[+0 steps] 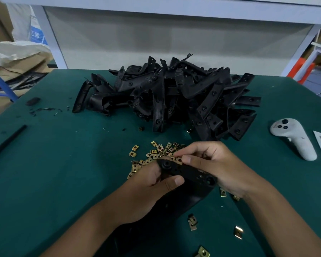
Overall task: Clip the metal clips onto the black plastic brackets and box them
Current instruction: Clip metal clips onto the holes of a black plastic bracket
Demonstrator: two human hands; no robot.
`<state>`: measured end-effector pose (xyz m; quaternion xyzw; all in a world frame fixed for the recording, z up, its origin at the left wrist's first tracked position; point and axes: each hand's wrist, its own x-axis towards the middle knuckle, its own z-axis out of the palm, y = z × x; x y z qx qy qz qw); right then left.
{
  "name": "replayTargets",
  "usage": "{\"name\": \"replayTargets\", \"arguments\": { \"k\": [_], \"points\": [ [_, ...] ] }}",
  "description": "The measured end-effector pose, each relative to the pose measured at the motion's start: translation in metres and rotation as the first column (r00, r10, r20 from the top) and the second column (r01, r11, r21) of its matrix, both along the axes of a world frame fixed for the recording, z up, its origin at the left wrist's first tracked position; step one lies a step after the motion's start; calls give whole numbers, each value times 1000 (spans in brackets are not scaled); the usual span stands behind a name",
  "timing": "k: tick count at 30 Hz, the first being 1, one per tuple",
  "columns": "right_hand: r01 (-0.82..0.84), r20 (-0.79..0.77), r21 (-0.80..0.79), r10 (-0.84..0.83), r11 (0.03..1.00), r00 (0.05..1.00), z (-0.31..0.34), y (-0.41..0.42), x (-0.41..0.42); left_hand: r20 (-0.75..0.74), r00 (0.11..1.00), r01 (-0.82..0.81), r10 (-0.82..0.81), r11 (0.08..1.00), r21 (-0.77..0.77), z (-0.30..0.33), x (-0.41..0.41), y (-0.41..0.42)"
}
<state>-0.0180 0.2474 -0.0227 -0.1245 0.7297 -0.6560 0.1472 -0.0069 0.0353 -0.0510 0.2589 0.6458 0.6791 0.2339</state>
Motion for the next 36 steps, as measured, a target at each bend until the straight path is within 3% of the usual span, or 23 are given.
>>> {"name": "replayTargets", "arguments": {
  "k": [7, 11, 14, 16, 19, 21, 22, 24, 28, 31, 34, 36],
  "points": [
    [-90, -10, -41, 90, 995, 996, -1, 2, 0, 98, 995, -34, 26, 996, 79, -6, -3, -3],
    [-144, 59, -159, 155, 977, 986, -2, 6, -1, 22, 992, -123, 121, 988, 92, -5, -6, -4],
    [-151, 51, -94, 156, 984, 986, -1, 7, 0, 23, 985, -174, 173, 977, 126, -4, -7, -2],
    [-70, 18, -69, 71, 995, 997, -3, 6, -2, 16, 980, -198, 198, 971, 132, -4, -7, -1],
    [265, -326, 212, -188, 941, 926, -11, 5, -6, -44, 967, -248, 252, 965, 85, -2, -9, -4],
    [277, -481, 461, -24, 843, 876, -19, 4, -5, -74, 963, -253, 259, 964, 75, -2, -10, -6],
    [238, -488, 546, 74, 804, 870, -25, 1, -3, -82, 964, -249, 254, 966, 69, -1, -10, -7],
    [227, -488, 591, 119, 774, 865, -32, -6, 1, -91, 966, -235, 240, 970, 60, 1, -9, -7],
    [320, -572, 552, 71, 770, 817, -29, -8, -1, -57, 969, -235, 240, 968, 82, 1, -9, -7],
    [400, -605, 387, -98, 831, 790, -22, -6, -2, -53, 967, -242, 248, 966, 92, 0, -10, -7],
    [412, -421, 183, -308, 892, 853, -15, -6, -5, -39, 972, -231, 234, 971, 65, -3, -10, -6],
    [371, -282, 89, -333, 924, 900, -14, -4, -7, -7, 971, -237, 238, 969, 66, -5, -10, -6]
  ]
}}
